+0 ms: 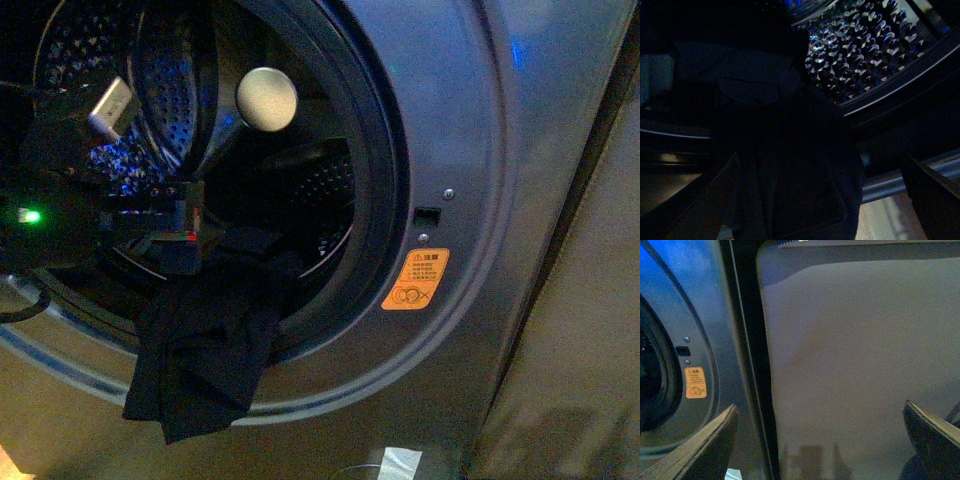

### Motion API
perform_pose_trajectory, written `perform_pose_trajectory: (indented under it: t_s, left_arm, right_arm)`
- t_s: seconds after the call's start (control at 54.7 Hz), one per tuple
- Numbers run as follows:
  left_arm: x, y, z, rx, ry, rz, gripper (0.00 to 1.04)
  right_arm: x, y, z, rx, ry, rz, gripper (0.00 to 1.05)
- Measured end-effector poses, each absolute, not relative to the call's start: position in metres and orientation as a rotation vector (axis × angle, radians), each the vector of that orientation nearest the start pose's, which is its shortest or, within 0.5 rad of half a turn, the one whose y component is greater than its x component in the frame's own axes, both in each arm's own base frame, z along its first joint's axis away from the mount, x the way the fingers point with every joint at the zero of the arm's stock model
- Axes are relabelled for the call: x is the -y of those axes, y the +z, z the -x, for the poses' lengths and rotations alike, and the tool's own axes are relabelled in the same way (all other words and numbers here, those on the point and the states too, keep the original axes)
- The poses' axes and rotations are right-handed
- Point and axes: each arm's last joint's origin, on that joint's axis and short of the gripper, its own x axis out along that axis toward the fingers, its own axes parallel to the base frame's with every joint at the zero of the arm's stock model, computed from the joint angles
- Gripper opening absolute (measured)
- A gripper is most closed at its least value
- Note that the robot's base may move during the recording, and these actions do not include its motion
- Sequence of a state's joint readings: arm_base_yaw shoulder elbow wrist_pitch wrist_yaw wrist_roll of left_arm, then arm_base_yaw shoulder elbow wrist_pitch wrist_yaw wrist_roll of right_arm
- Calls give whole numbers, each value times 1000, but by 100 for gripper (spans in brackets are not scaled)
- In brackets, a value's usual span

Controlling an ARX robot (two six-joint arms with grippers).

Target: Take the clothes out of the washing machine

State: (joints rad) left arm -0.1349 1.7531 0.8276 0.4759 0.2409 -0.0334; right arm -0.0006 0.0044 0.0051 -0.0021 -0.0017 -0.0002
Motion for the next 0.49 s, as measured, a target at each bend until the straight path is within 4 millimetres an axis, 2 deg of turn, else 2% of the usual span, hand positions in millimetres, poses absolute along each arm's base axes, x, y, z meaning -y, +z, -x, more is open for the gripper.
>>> perform_pose_trajectory:
  t_s: [0.073, 0.256, 0.494]
  left_arm:
    - [60, 154, -361, -497, -368, 35, 98]
    - [67, 144, -385, -529, -350, 1, 98]
    - [72, 139, -420, -541, -303, -22, 98]
  right_arm:
    - [0, 165, -98, -1, 1, 1, 97]
    - [0, 165, -98, -1, 1, 0, 97]
    - [0, 165, -98, -1, 1, 0, 97]
